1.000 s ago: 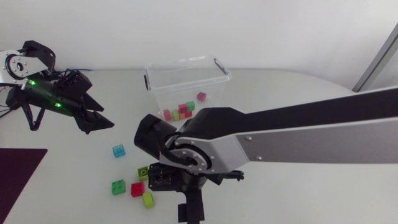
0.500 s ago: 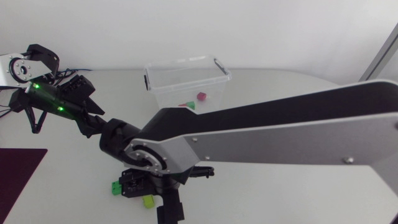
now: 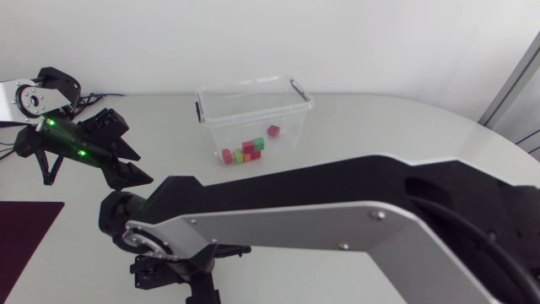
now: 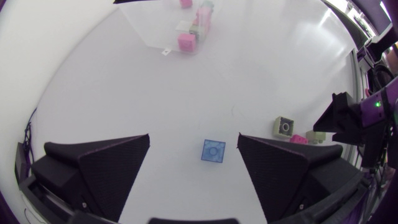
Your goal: Pick up the duplo bricks and place them in the container
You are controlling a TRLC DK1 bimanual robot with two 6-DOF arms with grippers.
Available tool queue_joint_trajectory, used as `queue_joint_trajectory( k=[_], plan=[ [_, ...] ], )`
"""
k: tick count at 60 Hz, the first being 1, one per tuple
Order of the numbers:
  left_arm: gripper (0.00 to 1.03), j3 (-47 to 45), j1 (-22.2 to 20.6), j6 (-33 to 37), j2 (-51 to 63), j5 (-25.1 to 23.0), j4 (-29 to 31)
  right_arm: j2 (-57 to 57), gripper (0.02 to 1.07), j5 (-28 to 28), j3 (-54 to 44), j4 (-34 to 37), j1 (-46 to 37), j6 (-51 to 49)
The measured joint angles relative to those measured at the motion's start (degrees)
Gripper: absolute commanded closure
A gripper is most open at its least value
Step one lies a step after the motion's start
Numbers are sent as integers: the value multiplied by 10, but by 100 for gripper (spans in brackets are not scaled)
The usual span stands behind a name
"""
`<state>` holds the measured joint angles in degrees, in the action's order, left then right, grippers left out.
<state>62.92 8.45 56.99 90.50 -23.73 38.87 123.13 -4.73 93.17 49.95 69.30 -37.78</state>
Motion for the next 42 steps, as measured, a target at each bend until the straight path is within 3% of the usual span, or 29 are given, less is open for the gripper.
queue_joint_trajectory(
  k=[6, 15, 20, 22, 26, 42],
  plan=[
    [4, -1, 3, 1, 4, 0, 0, 8, 8, 2, 10, 1, 0, 0],
    [4, -2, 3, 1, 7, 0, -3, 14, 24, 2, 23, 0, 0, 0],
    [4, -3, 3, 3, 7, 0, -3, 21, 40, 6, 26, 0, 0, 0],
    [4, -3, 3, 3, 7, 0, -3, 24, 56, 9, 26, 0, 0, 0],
    [4, -3, 3, 3, 7, 0, -4, 34, 73, 19, 26, 0, -1, 0],
    [5, -4, 9, 14, 7, 1, 24, 27, 79, 31, 10, -7, -5, 0]
  ],
)
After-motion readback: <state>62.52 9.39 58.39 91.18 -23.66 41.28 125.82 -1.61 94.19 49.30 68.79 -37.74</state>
